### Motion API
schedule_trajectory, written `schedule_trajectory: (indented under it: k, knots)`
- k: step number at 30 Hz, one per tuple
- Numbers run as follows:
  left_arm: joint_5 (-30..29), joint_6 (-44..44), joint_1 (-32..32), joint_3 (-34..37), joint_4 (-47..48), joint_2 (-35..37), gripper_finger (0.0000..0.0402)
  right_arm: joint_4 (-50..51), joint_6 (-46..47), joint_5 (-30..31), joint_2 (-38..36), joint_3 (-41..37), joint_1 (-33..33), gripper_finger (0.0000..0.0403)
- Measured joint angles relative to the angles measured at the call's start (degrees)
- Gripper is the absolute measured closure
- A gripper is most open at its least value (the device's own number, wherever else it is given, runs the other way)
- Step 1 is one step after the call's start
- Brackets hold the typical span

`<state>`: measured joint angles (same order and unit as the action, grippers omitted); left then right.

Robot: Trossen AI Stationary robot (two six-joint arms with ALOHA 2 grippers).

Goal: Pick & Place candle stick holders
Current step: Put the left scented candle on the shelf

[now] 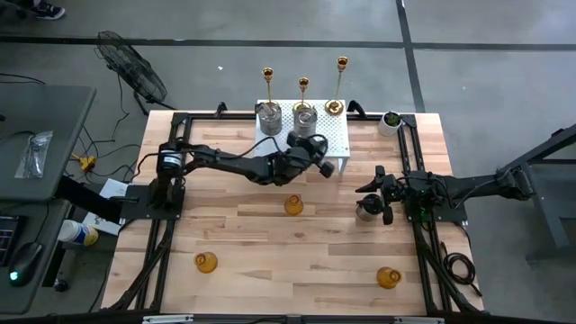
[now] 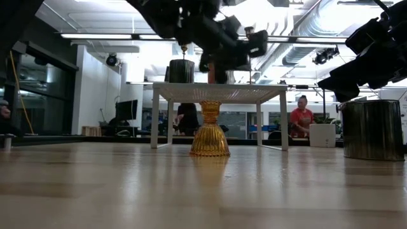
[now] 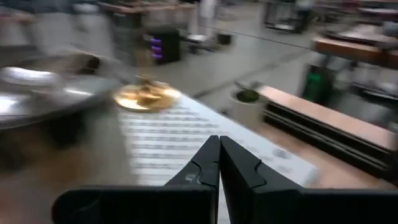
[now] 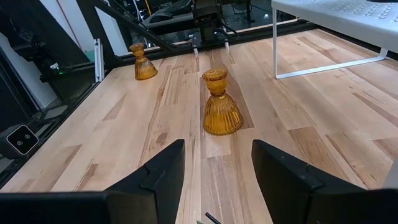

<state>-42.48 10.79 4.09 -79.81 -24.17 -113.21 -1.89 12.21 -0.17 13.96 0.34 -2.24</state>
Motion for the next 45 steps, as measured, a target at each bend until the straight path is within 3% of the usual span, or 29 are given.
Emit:
schedule_trajectory:
  k: [4,11,16,25,32,45]
  knots:
    - [-6.5,0.0,0.0,3.4,0.8,3.0,0.04,0.0,0.0,0.0,0.0,0.0,0.0,0.0224]
    - [-5.3,1.6,-0.9,6.3,0.8,4.5,0.0401,0.0,0.0,0.0,0.0,0.0,0.0,0.0224]
    - [1.0,1.8,0.1,7.1,-1.5,4.5,0.0401,0.0,0.0,0.0,0.0,0.0,0.0,0.0224]
    - [4.3,1.8,2.7,7.3,-1.4,4.5,0.0401,0.0,0.0,0.0,0.0,0.0,0.0,0.0224]
    - [1.1,1.6,3.0,7.3,-1.0,4.5,0.0401,0.0,0.0,0.0,0.0,0.0,0.0,0.0224]
    - [1.0,1.5,4.6,7.2,-0.9,4.4,0.0401,0.0,0.0,0.0,0.0,0.0,0.0,0.0224]
